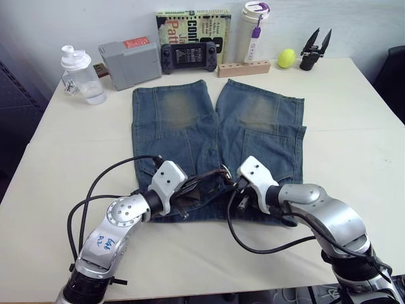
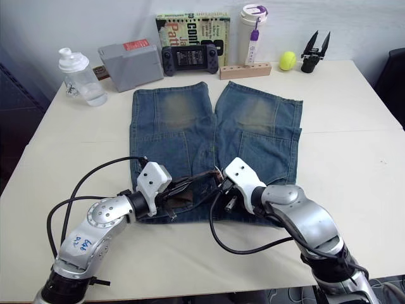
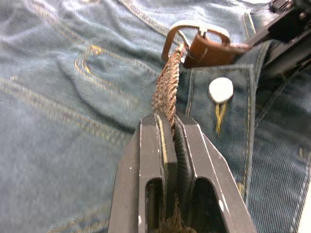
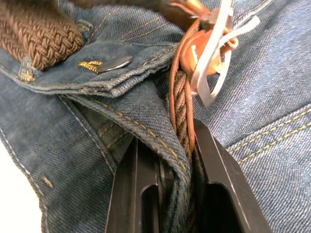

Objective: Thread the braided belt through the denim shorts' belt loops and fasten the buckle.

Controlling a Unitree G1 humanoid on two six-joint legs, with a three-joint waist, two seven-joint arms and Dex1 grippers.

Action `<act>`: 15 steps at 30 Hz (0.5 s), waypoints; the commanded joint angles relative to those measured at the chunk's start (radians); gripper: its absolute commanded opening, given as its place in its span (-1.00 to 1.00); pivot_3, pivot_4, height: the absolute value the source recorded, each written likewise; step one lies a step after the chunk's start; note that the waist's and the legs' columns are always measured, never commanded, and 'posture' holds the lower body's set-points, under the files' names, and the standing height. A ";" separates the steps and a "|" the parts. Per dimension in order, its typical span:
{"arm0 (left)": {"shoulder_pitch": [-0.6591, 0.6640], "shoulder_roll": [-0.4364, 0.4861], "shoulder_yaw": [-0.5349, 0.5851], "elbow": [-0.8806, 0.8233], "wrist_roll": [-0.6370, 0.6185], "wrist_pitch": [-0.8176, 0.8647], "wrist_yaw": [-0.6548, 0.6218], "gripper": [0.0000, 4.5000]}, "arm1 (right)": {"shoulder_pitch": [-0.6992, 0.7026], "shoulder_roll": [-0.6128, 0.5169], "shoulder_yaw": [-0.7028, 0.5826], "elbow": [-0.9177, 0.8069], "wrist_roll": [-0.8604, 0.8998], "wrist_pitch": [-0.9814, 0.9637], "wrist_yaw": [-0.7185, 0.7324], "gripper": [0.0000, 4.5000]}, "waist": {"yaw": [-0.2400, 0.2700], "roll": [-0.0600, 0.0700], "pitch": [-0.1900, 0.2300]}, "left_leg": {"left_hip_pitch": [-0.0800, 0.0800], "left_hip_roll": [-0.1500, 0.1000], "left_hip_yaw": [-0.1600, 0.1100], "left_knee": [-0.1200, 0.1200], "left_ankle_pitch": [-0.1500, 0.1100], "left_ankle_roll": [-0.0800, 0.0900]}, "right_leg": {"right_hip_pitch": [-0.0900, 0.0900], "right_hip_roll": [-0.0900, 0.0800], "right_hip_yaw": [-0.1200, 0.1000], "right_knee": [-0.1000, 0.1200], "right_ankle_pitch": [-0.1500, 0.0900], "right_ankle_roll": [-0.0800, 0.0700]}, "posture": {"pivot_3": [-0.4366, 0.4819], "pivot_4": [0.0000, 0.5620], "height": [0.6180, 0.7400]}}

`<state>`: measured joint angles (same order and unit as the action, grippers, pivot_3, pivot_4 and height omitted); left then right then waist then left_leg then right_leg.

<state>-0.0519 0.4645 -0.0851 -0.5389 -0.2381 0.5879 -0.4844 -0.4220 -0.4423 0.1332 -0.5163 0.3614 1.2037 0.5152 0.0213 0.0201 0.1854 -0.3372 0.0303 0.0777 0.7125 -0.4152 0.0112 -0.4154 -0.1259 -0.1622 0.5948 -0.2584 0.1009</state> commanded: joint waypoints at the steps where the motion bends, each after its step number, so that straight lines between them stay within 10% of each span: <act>1: 0.001 -0.012 -0.001 -0.044 -0.023 -0.026 -0.014 -1.00 | -0.014 0.003 -0.034 -0.027 0.017 -0.013 -0.017 -0.97 | 0.000 0.000 0.000 | 0.000 0.000 0.000 0.000 0.000 0.000 | 0.000 0.000 0.000 0.000 0.000 0.000 | -0.05 -0.47 0.76; 15: -0.013 -0.025 -0.007 -0.015 -0.005 -0.081 -0.008 -1.00 | -0.011 -0.007 -0.009 -0.055 0.052 -0.012 -0.015 -0.97 | 0.000 0.000 0.000 | 0.000 0.000 0.000 0.000 0.000 0.000 | 0.000 0.000 0.000 0.000 0.000 0.000 | -0.05 -0.47 0.76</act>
<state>-0.0578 0.4438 -0.0827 -0.5388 -0.2478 0.5254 -0.4938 -0.4218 -0.4469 0.1301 -0.5169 0.3885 1.2025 0.4956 0.0211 0.0201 0.1854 -0.3373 0.0303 0.0778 0.7125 -0.4152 0.0112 -0.4154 -0.1258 -0.1623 0.5949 -0.2584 0.1009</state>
